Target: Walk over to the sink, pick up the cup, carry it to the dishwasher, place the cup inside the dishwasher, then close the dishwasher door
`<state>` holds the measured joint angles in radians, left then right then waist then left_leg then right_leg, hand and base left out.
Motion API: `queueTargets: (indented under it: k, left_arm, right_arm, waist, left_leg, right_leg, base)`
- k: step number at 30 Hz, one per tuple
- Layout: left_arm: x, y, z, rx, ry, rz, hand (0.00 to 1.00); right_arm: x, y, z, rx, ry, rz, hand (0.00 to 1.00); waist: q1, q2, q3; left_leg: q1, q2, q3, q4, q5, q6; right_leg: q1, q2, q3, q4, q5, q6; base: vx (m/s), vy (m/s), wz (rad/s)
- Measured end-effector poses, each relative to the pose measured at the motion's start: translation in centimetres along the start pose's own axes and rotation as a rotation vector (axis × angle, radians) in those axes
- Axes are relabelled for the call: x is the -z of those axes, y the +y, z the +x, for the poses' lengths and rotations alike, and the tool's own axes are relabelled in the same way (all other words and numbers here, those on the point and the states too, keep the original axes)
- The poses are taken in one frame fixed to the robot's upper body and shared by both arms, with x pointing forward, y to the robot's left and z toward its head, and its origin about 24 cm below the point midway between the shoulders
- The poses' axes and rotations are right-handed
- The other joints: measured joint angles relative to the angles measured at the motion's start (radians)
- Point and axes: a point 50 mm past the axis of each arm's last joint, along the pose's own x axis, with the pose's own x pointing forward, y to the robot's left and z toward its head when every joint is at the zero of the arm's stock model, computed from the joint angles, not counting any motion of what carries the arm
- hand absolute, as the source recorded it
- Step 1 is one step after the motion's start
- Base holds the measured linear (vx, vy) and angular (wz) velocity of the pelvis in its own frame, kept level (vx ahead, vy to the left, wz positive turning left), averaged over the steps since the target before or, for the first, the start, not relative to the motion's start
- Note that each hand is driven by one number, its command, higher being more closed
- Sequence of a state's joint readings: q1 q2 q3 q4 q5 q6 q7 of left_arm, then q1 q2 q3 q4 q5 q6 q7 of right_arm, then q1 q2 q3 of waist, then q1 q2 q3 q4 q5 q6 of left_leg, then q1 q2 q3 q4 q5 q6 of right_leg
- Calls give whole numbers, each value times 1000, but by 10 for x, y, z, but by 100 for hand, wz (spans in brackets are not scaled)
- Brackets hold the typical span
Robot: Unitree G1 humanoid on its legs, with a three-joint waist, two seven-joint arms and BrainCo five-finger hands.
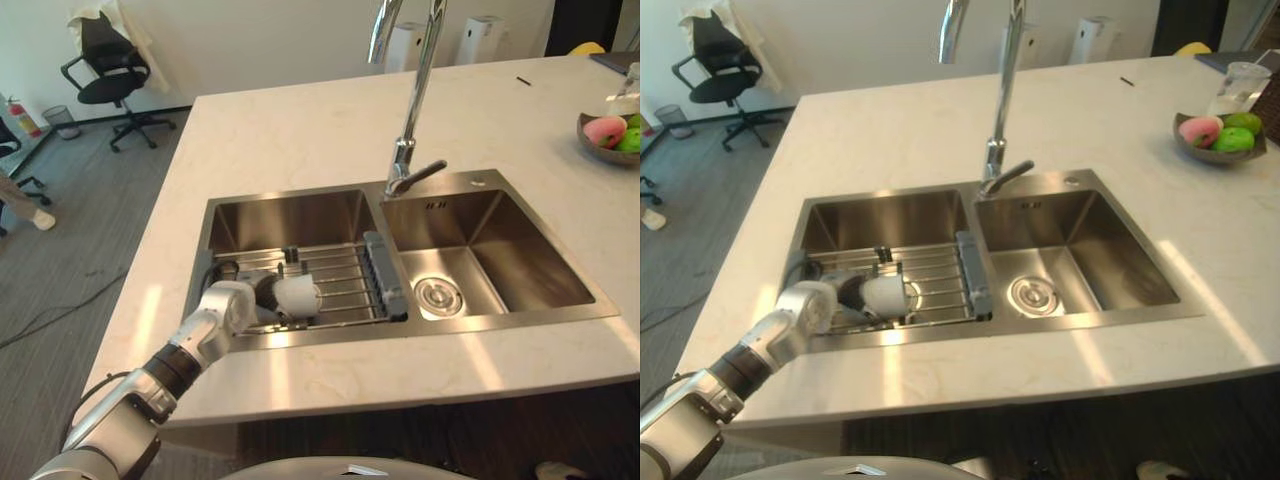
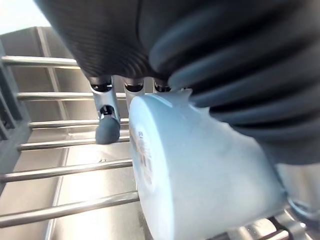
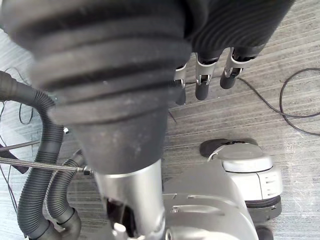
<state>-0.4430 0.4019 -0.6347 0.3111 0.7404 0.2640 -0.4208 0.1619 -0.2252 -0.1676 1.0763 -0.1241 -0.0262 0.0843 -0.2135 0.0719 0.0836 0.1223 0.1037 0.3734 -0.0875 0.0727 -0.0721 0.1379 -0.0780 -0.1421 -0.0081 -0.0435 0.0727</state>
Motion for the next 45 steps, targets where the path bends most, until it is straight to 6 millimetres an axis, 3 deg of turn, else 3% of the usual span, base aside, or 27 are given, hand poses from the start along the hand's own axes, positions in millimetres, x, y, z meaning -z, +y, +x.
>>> queueTargets:
  k: [16,26,37,41,42,45]
  left_arm:
    - [-8,-15,-5,-147,-161,-216,100]
    - [-21,-22,-12,-204,-306,-557,100]
    - [-28,6,-30,-387,-454,-970,100]
    - [-30,6,-32,-414,-446,-915,100]
    - [-31,8,-33,-435,-441,-870,0]
    - [-31,11,-35,-512,-410,-736,0]
  right_arm:
    - [-3,0,1,-3,-8,-6,0]
    - [-3,2,1,1,-5,-2,0]
    - [2,6,0,14,4,13,0]
    - [4,7,0,15,11,14,0]
    - [4,7,0,14,11,14,0]
    - [6,7,-1,21,14,16,0]
  waist:
    - [13,-6,3]
    - [28,-19,11]
    - [50,-32,18]
    - [54,-36,20]
    - [55,-37,21]
    - [57,-39,21]
  left_leg:
    - [-6,-6,-16,0,-1,2]
    - [-1,-6,-27,0,-1,2]
    - [8,-6,-30,0,-1,2]
    - [17,-6,-30,0,-1,2]
    - [17,-6,-30,0,-1,2]
    - [17,-6,-29,0,-2,2]
  right_leg:
    - [2,-4,-12,0,-4,2]
    - [17,-6,-32,2,-3,2]
    - [28,-6,-36,1,-3,2]
    - [37,-6,-36,0,-4,2]
    - [37,-7,-35,-1,-4,3]
    - [37,-7,-35,-2,-5,3]
  base:
    - [0,0,2]
    - [2,-2,2]
    - [0,0,0]
    - [0,0,0]
    - [0,0,0]
    - [0,0,0]
